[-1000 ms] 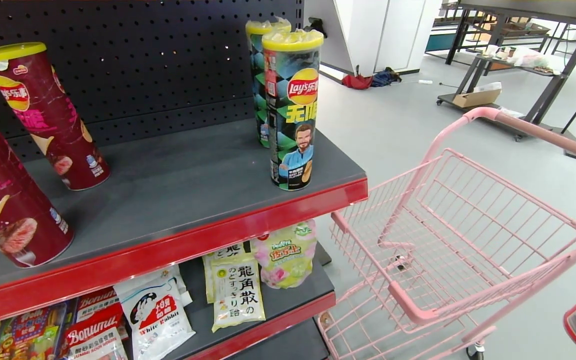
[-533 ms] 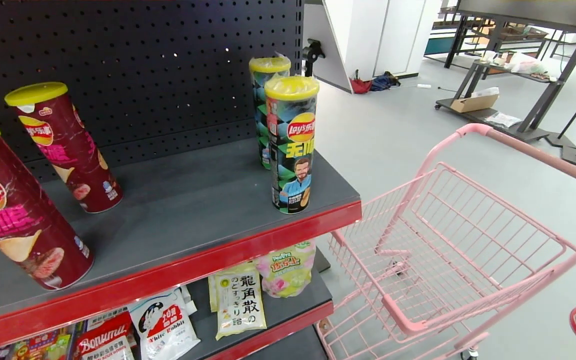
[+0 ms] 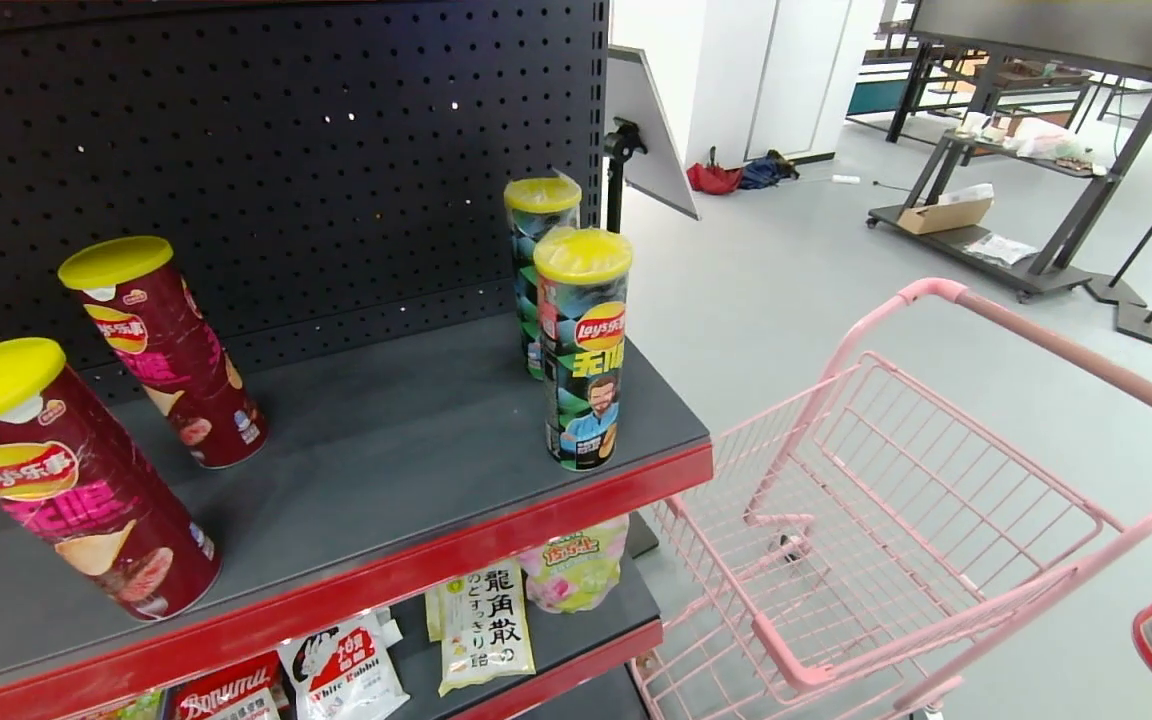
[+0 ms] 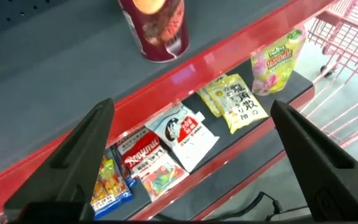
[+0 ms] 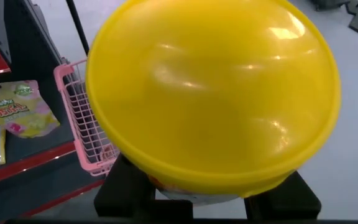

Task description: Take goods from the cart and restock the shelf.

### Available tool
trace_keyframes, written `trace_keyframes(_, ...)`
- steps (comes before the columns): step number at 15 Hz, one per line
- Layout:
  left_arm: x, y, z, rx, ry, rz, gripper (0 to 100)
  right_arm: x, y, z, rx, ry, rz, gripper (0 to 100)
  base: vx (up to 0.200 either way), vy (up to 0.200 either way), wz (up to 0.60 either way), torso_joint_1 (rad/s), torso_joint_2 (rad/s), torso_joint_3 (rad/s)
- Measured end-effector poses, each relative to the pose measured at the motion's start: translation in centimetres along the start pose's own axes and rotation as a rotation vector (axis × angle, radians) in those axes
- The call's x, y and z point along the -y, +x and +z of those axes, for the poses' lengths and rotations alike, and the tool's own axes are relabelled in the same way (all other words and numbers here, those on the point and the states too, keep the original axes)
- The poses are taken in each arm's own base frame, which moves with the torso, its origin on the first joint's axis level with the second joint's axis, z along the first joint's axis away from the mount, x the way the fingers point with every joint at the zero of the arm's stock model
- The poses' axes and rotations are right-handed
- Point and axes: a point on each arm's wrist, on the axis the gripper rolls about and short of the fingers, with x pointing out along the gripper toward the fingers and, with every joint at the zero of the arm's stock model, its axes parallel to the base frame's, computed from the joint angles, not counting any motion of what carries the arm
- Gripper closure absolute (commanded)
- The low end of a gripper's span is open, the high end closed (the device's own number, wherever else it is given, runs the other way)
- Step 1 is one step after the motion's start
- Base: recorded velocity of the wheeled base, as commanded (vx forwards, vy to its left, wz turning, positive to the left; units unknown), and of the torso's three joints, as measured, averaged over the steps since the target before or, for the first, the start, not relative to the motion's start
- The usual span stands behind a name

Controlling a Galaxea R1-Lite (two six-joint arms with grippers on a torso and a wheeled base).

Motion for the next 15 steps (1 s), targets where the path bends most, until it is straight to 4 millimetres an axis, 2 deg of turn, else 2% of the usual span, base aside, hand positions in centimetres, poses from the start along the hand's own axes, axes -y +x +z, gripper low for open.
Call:
trace_keyframes(10, 0.2, 0.3, -1.4, -0.012, 0.029, 0.009, 0, -0.2, 0.0, -1.3, -0.028, -0.025, 0.002, 100, 0.0, 0.0, 0.6, 0.01, -0.01, -0.007)
trace_keyframes(15, 0.2, 0.4, -1.6, -0.021, 0.03, 0.037, 0, -0.4, -1.1, -2.9, -0.008, -0.023, 0.003, 100, 0.0, 0.0, 0.0, 0.0, 0.0, 0.0)
